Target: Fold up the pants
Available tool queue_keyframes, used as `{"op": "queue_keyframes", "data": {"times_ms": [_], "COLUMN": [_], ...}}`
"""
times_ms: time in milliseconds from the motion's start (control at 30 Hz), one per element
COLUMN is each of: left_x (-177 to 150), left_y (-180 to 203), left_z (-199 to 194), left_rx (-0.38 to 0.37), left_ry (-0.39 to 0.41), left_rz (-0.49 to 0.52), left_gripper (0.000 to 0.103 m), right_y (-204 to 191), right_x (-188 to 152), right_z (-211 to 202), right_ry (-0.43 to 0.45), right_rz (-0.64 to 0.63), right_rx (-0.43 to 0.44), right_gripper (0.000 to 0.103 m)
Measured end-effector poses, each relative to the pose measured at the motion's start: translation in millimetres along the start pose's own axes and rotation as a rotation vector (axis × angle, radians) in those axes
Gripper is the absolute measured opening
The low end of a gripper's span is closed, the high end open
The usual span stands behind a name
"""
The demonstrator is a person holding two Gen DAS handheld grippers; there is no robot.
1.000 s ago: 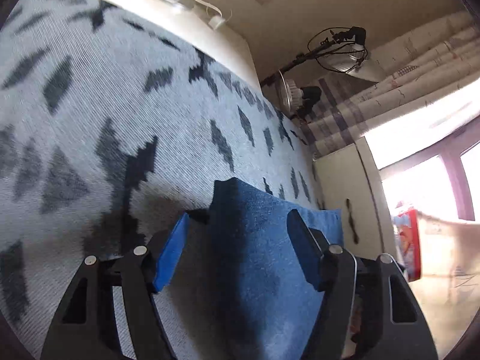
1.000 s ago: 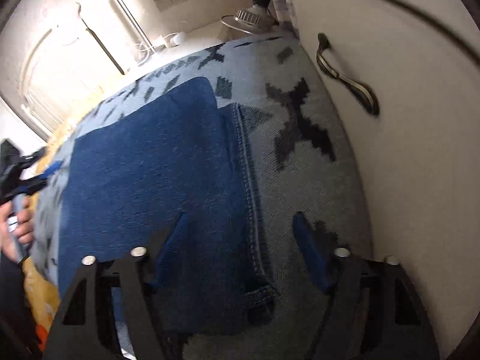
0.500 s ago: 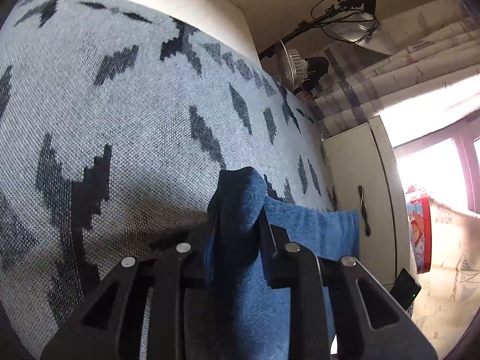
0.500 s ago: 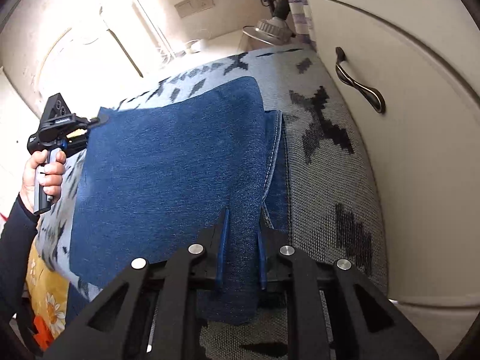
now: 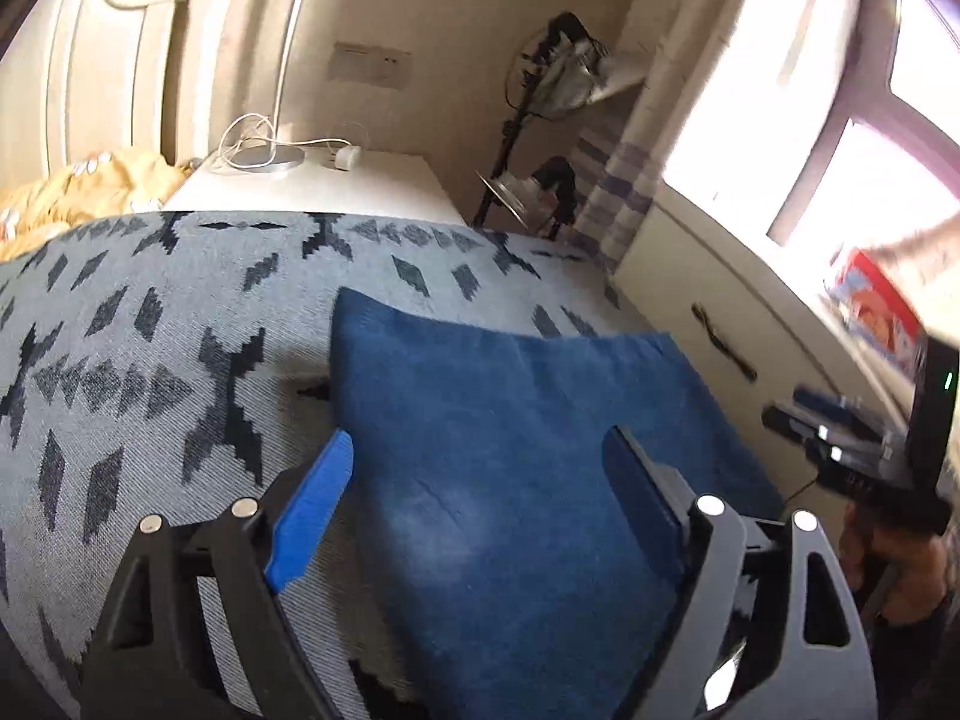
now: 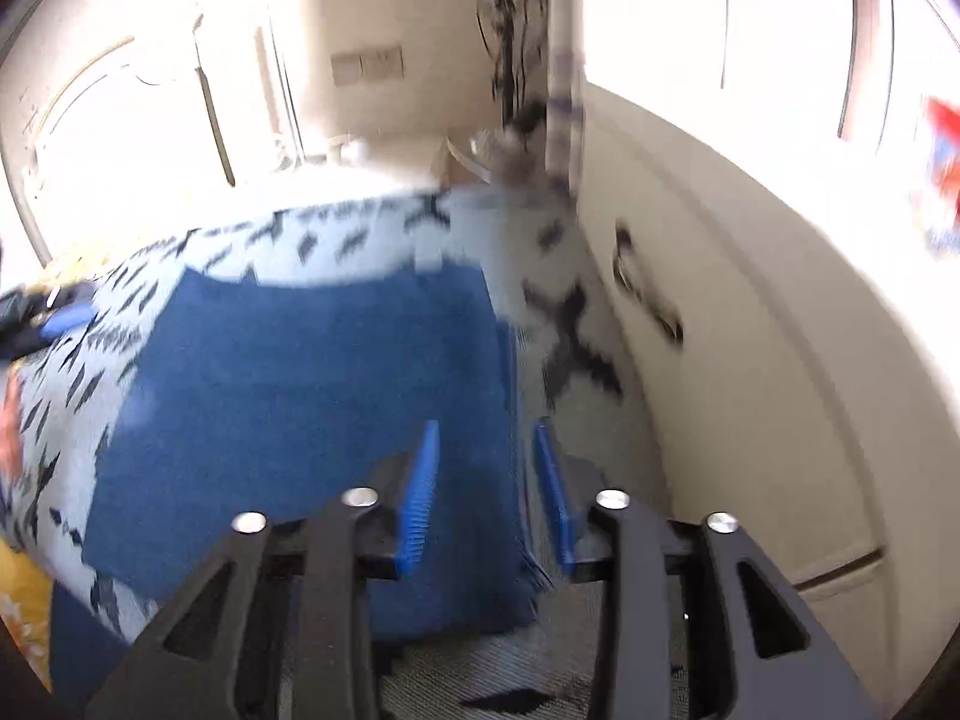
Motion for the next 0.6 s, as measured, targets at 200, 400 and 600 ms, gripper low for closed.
{"op": "queue_keyframes", "data": {"times_ms": [200, 400, 600], "left_x": [-35.2, -59.9, -64.0], "left_y": [27.1, 34.6, 39.5], "left_z": [53.3, 78.6, 84.2], "left_rx": [0.111, 0.186, 0.165], "left_ry": [-0.195, -0.274, -0.285], "left_rz": [-0.019, 0.023, 0.010], "left_gripper": [0.073, 0.083, 0.101], "right_y": [-36.4, -29.2, -14.3], "right_x": [58.0, 91.8, 77.0], "right_z": [20.8, 84.9, 129.8], "right_ry": [0.075, -0.005, -0.102], "right_rz": [-0.047, -0.031, 0.010], "right_rx": [-0.065, -0.121, -0.096], "right_gripper": [0.079, 0.077, 0.078]}}
Point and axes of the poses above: each gripper's, at about its wrist camera, not at the fingertips, and z roughly the way its jaws point, y to its right, x to its top, the point moved 10 cm from there along z, roughly the way its jaws point, and after that the axes turned 11 degrees about -y, right-handed, at the moved point
